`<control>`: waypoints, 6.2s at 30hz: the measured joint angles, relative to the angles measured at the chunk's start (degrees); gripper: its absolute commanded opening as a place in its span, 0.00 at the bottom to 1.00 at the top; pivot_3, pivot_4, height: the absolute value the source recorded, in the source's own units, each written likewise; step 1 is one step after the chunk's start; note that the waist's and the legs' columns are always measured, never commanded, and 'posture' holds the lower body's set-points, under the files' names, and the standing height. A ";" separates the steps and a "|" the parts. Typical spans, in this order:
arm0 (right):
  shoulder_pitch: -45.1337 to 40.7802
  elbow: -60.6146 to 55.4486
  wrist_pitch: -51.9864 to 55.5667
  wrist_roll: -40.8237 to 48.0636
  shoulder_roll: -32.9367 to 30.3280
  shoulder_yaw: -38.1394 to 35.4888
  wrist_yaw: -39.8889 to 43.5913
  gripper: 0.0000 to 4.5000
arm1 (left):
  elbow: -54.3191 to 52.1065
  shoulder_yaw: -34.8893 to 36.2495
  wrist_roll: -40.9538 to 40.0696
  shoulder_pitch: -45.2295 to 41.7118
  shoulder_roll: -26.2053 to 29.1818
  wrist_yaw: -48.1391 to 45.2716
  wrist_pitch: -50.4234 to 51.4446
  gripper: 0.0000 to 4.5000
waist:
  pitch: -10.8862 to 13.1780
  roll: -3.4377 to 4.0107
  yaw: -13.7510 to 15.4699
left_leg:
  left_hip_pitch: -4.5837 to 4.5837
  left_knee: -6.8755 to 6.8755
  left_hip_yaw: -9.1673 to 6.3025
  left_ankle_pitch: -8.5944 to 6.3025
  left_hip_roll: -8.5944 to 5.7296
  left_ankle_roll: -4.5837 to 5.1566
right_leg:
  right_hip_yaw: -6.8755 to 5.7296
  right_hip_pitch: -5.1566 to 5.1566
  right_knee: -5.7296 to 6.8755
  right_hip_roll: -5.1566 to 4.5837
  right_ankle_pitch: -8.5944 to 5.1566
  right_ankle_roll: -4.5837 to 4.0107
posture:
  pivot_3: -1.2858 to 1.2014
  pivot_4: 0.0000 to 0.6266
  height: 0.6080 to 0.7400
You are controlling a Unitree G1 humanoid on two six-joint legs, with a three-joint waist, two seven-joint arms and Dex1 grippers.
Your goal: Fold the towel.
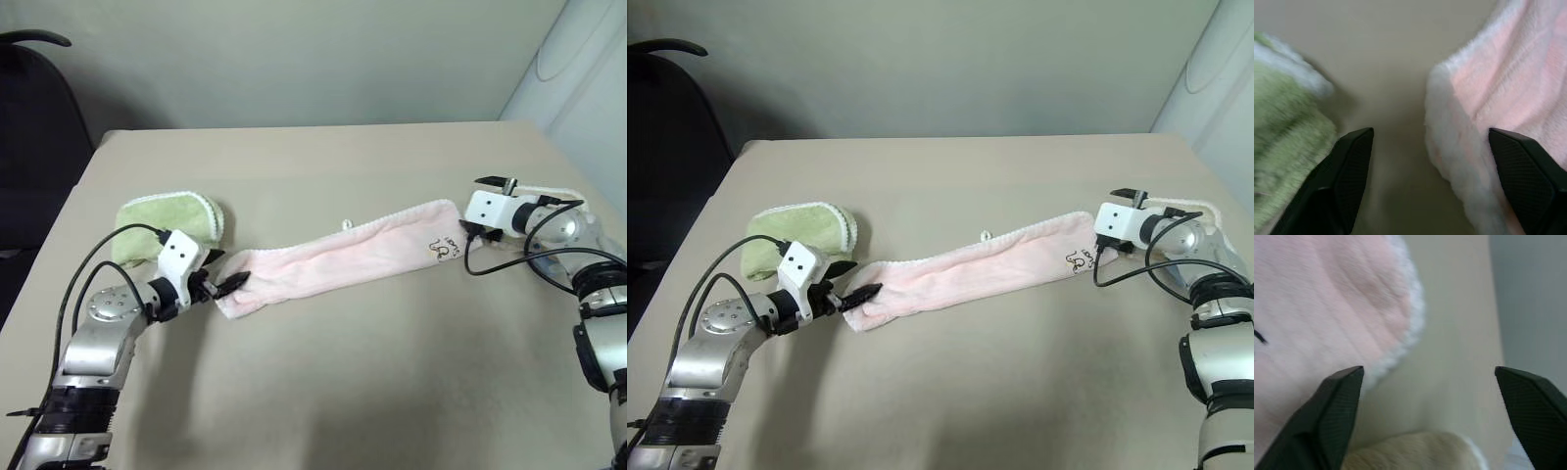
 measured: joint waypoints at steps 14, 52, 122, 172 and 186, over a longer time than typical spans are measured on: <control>26.54 -46.58 68.37 50.98 4.68 -30.84 14.64 0.99 | -6.71 5.91 -1.82 0.46 -1.61 3.47 -2.56 0.86 | 0.00 -0.04 0.00 | 0.00 0.00 0.19 0.42 -0.02 -0.71 | 0.16 0.01 -0.07 0.10 -0.03 0.03 | 0.52 0.24 1.00; 12.94 -24.67 85.46 64.20 20.77 -49.97 -13.94 0.45 | -19.75 -6.67 -0.06 9.85 0.78 -7.36 -3.16 0.86 | -0.25 -0.33 -1.08 | 0.34 0.12 0.01 -0.05 -0.03 0.10 | 0.11 0.23 0.08 0.13 -0.07 0.11 | 0.52 0.24 1.00; 26.90 -44.42 49.09 38.30 20.16 -12.21 16.28 0.00 | -28.70 19.64 -55.91 24.74 -13.60 22.89 29.87 1.00 | -0.25 -0.31 0.00 | 0.58 0.06 0.14 0.33 -0.05 -0.57 | 0.06 0.46 0.01 0.15 -0.10 0.15 | 0.52 0.24 1.00; 24.26 -53.00 48.44 43.40 22.57 -21.03 11.91 0.00 | -13.60 16.10 -65.60 7.39 -7.60 48.50 32.24 0.00 | -0.05 -0.05 1.19 | 1.13 -0.55 0.39 0.43 -0.11 -0.75 | 0.18 0.63 -0.05 0.26 -0.28 0.14 | 0.52 0.24 1.00; 21.81 -48.35 45.35 43.14 22.88 -22.00 10.29 0.00 | -20.33 5.26 -64.84 -11.61 1.22 37.26 36.63 0.00 | 0.00 -0.13 1.22 | 0.96 -0.43 0.17 0.43 -0.15 -0.75 | 0.20 0.61 -0.08 0.17 -0.26 0.12 | 0.52 0.24 1.00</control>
